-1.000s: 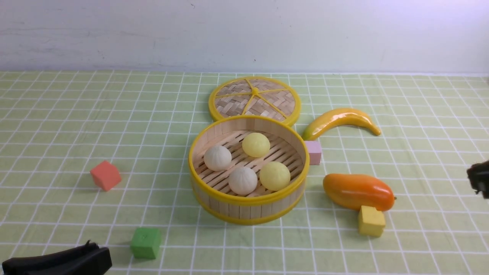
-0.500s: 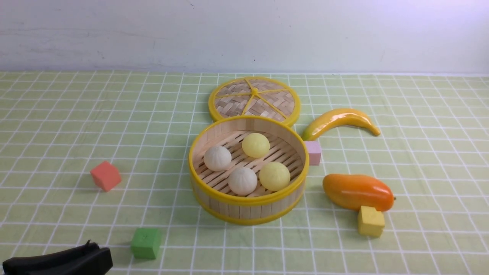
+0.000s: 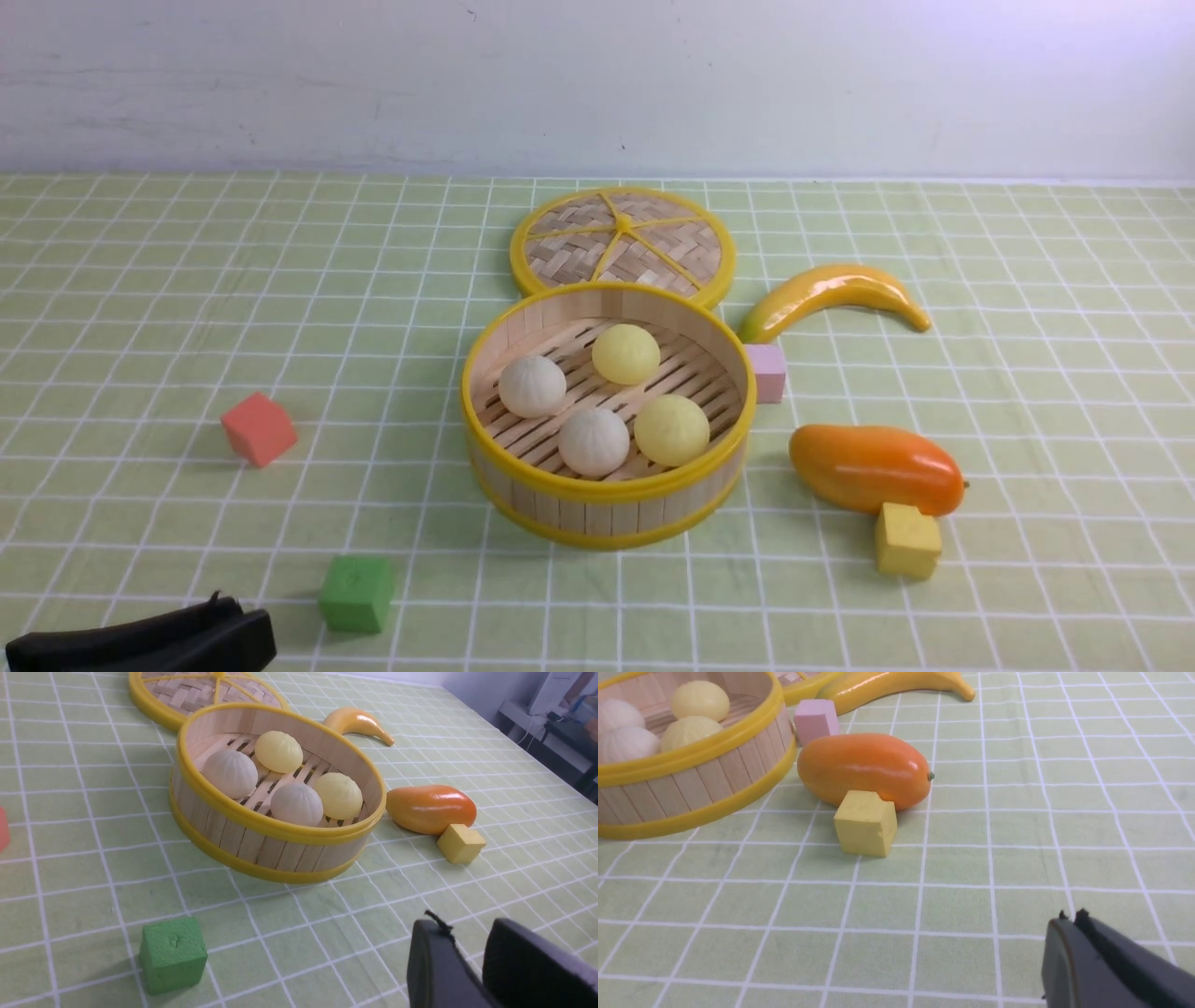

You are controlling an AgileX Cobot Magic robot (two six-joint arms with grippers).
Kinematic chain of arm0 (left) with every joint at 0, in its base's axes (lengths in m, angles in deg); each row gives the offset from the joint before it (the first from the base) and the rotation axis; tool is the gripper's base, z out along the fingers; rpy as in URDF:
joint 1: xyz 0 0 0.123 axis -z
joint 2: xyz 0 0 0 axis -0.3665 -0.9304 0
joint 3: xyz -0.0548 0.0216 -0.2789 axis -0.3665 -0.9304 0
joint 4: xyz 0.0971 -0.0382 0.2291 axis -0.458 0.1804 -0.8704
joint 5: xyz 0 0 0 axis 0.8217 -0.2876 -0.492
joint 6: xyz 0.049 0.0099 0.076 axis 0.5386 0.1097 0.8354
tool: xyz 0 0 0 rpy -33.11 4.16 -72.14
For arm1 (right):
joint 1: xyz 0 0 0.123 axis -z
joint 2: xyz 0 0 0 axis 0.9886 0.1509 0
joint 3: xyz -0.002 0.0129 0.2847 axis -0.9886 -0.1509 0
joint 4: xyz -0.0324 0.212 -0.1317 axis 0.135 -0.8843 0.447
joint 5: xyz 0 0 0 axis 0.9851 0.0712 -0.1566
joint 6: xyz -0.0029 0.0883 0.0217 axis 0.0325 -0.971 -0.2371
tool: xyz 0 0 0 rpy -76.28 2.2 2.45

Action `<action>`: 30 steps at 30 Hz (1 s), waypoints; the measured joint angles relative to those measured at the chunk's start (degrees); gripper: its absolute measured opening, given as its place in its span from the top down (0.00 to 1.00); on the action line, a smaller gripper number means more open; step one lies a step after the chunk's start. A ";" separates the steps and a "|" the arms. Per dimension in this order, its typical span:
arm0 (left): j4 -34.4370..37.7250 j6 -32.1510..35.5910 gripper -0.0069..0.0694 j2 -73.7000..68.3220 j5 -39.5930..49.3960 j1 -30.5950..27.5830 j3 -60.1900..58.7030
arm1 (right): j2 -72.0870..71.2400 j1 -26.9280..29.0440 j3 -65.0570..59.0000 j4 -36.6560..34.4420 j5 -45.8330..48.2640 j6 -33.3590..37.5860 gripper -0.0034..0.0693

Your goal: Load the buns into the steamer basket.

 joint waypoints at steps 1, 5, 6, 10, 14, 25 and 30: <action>0.00 0.00 0.69 0.00 0.00 0.00 0.00 | 0.00 0.00 0.00 0.00 0.00 0.00 0.97; 0.00 0.00 0.69 0.00 0.00 0.00 0.00 | 0.00 0.00 0.00 -0.02 0.00 0.00 0.96; 0.00 0.00 0.69 0.00 0.00 0.00 0.00 | 0.00 0.00 0.00 -0.02 0.00 0.00 0.96; 0.00 0.00 0.69 0.00 0.00 0.00 0.00 | 0.00 0.00 0.00 -0.07 0.00 0.00 0.95; 0.00 0.00 0.68 0.00 -1.61 0.00 -0.19 | 0.00 0.00 0.00 -0.14 0.00 0.00 0.95; -1.50 -5.20 0.68 10.34 -24.06 -18.97 -11.22 | 0.00 0.22 0.00 -0.14 0.00 0.00 0.94; -9.87 -14.29 0.67 21.09 -19.34 -28.10 -15.91 | 0.00 0.22 0.00 -0.14 0.00 0.00 0.92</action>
